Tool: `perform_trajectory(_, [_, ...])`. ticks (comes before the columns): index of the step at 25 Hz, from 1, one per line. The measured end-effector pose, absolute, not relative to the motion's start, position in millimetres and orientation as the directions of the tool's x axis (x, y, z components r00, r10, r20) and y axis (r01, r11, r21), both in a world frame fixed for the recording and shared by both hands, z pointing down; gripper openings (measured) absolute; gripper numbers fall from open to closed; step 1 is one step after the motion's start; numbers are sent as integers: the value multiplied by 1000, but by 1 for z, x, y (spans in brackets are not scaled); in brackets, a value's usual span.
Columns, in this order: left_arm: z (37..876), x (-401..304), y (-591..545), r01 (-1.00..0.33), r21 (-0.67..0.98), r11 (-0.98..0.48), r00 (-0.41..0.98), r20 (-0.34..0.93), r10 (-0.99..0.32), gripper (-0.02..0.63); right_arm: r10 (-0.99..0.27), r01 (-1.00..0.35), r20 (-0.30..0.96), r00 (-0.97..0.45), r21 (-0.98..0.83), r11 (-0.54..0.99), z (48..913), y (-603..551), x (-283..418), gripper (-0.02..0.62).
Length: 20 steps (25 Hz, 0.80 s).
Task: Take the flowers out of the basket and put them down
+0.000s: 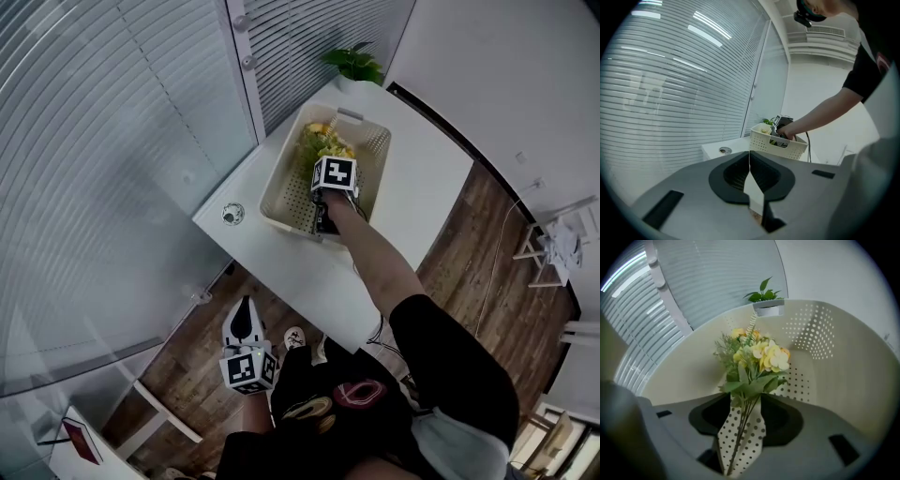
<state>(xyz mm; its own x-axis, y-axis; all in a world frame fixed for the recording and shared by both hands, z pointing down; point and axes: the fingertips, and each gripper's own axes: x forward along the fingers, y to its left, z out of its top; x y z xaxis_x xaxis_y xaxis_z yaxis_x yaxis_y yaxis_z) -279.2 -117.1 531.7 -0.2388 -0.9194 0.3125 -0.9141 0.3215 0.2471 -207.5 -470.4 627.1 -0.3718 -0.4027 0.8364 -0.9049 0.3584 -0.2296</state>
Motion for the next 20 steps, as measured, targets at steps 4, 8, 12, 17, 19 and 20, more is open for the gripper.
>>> perform_trajectory(4, [525, -279, -119, -916, 238, 322, -245, 305, -921, 18, -395, -909, 859, -326, -170, 380, 639, -472, -204, 205])
perform_trajectory(8, [523, -281, -116, -910, 235, 341, -262, 309, -914, 18, -364, -918, 882, -299, -162, 363, 653, -467, -199, 204])
perform_trajectory(12, [526, -284, -111, -908, 231, 350, -268, 324, -907, 18, -384, -916, 883, -271, -114, 385, 658, -467, -199, 198])
perform_trajectory(17, [531, -288, -99, -895, 233, 380, -291, 341, -894, 18, -412, -906, 883, -227, -36, 422, 661, -469, -190, 110])
perform_trajectory(19, [532, -290, -97, -895, 236, 380, -290, 340, -894, 18, -410, -904, 882, -231, -39, 426, 660, -470, -190, 107])
perform_trajectory(20, [534, -291, -96, -896, 235, 378, -288, 341, -895, 18, -411, -904, 882, -232, -39, 425, 659, -470, -190, 103])
